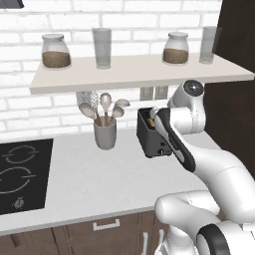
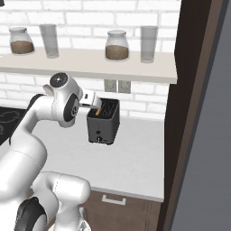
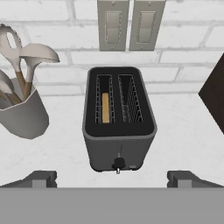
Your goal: Start the toaster. Once the lever pops up, take the bread to the plate on the dining counter.
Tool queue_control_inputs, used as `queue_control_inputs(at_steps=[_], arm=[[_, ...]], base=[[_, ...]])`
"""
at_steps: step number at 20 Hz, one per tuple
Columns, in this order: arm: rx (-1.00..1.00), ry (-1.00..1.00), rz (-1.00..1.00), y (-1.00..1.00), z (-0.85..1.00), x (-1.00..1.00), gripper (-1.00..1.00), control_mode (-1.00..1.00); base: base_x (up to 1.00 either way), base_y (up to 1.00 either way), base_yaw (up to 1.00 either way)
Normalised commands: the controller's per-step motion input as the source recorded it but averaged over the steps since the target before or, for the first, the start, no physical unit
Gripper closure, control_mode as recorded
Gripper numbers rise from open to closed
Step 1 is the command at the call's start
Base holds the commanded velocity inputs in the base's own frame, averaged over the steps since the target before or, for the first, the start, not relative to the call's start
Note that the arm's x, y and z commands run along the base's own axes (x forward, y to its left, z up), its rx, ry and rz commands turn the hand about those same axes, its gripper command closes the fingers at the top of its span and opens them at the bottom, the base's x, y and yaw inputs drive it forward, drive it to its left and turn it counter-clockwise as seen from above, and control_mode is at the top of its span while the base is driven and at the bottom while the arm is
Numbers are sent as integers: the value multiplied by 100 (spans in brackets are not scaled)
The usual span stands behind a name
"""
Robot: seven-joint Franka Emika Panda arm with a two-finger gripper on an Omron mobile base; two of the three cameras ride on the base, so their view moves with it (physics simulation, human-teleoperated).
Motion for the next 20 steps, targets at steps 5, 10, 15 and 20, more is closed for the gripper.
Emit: queue_control_inputs(at_steps=[5,10,15,20], arm=[[0,0,0,0,0,0,-100,-100],[0,0,0,0,0,0,-100,-100],[0,0,0,0,0,0,-100,-100],[0,0,0,0,0,0,-100,-100]], base=[[0,0,0],[0,0,0],[0,0,0],[0,0,0]])
